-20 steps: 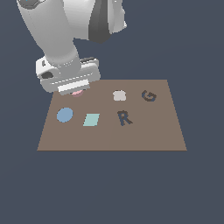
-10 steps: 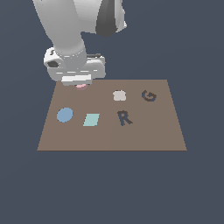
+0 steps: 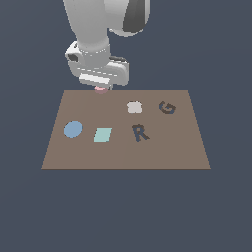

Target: Insert a designated object into the corresponding slot on a board.

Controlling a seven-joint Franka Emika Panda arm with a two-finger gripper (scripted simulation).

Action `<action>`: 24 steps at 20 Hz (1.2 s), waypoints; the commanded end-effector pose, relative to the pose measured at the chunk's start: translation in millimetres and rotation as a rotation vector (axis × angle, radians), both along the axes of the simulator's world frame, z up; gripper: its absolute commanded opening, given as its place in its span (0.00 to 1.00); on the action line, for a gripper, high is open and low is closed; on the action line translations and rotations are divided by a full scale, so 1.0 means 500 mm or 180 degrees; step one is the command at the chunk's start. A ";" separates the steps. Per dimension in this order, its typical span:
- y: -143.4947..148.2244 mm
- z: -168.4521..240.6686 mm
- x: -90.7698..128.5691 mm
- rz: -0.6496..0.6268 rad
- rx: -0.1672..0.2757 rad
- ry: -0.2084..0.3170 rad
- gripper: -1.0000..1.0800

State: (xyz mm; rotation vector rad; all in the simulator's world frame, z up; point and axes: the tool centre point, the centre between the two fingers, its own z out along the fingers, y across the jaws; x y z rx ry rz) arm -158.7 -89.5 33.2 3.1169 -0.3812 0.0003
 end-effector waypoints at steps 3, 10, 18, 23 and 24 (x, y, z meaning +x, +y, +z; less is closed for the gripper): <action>0.040 0.001 -0.026 -0.0491 -0.0001 -0.0002 0.00; 0.106 0.003 -0.051 -0.1202 -0.0001 -0.0003 0.00; 0.182 0.005 -0.060 -0.1973 0.0000 -0.0003 0.00; 0.229 0.006 -0.056 -0.2444 0.0001 -0.0004 0.00; 0.239 0.006 -0.054 -0.2537 0.0001 -0.0004 0.00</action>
